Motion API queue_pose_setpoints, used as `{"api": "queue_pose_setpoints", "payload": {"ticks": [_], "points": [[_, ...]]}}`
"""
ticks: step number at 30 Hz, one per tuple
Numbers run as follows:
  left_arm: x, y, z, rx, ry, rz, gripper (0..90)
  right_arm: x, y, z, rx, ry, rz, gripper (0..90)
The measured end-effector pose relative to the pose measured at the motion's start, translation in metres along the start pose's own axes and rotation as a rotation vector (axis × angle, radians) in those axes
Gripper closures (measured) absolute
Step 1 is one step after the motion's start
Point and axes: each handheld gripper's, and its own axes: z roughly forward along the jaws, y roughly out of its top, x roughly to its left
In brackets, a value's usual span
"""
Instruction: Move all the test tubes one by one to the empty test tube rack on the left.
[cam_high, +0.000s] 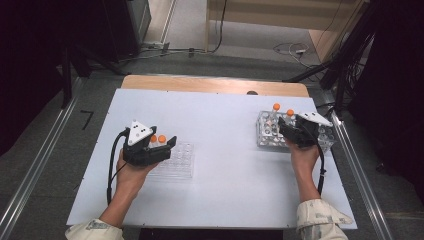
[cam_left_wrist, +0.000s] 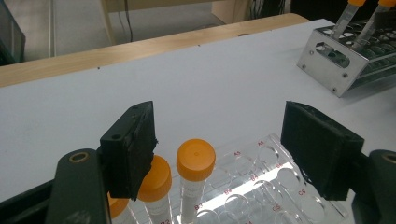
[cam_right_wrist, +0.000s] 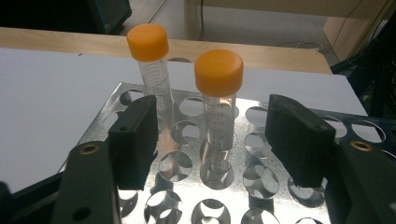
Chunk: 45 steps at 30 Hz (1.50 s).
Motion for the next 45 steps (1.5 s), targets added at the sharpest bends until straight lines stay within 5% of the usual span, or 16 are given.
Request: {"api": "queue_pose_setpoints", "payload": {"ticks": [25,45], "points": [[-0.002,-0.002,0.001,0.009,0.000,0.004,27.2,-0.003,-0.006,0.016,0.007,-0.017,-0.013,69.9],[-0.002,-0.002,0.000,0.007,-0.006,0.005,27.0,0.001,0.003,-0.002,-0.075,-0.049,-0.032,71.3]]}}
